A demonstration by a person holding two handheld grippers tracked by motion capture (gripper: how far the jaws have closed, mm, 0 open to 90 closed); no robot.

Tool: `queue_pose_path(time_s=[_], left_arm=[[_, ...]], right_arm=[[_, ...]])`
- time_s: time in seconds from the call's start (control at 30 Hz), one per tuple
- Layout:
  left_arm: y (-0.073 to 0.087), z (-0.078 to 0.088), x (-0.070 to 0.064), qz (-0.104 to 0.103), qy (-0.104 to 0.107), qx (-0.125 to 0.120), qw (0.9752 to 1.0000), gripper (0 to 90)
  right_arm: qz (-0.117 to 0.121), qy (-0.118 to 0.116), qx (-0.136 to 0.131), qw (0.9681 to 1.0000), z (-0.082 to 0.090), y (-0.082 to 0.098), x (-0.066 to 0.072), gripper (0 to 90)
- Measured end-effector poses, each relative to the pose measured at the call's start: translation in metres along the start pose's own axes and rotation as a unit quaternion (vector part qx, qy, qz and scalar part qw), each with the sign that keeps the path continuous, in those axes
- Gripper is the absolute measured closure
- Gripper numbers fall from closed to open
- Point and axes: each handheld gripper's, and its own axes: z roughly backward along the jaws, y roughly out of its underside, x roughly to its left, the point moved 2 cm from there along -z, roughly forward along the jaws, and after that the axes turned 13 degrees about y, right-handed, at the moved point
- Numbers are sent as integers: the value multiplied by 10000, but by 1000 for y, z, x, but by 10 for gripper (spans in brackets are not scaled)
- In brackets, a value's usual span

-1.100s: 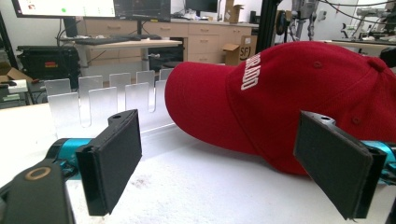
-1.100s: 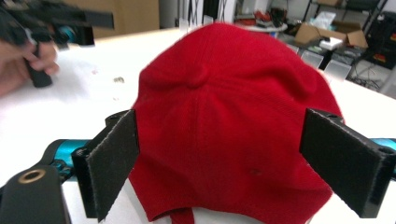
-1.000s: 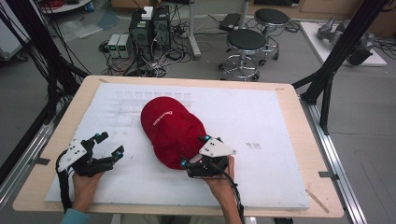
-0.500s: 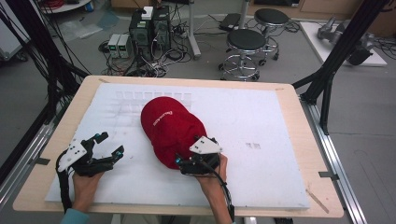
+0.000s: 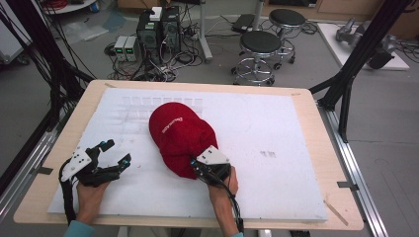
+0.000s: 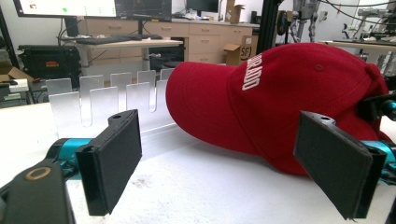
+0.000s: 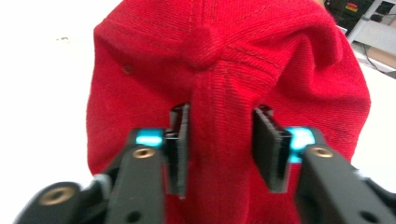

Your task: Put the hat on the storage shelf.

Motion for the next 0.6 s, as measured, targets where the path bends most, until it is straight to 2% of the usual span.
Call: queue_pose_path(time_s=[0.13, 0.2, 0.27, 0.47, 0.5, 0.53, 0.6], left_arm=[[0, 0, 0, 5, 3, -3, 10000, 155], [0, 0, -1, -11, -5, -5, 10000, 155], [0, 0, -1, -49, 4, 10, 10000, 155], [0, 0, -1, -41, 23, -14, 10000, 150], [0, 0, -1, -43, 20, -15, 10000, 149], [0, 0, -1, -45, 17, -20, 10000, 149], [0, 0, -1, -44, 17, -18, 10000, 149]], right_arm=[[3, 15, -6, 10000, 1, -1, -3, 835], [-74, 18, -42, 10000, 3, -1, -5, 840], [-54, 73, -103, 9999, 4, -3, -6, 846], [28, 237, -446, 9987, 14, -11, -10, 846], [33, 266, -501, 9984, 16, -13, -11, 846], [109, 333, -679, 9971, 19, -17, -14, 847], [117, 329, -744, 9966, 21, -19, -16, 846]])
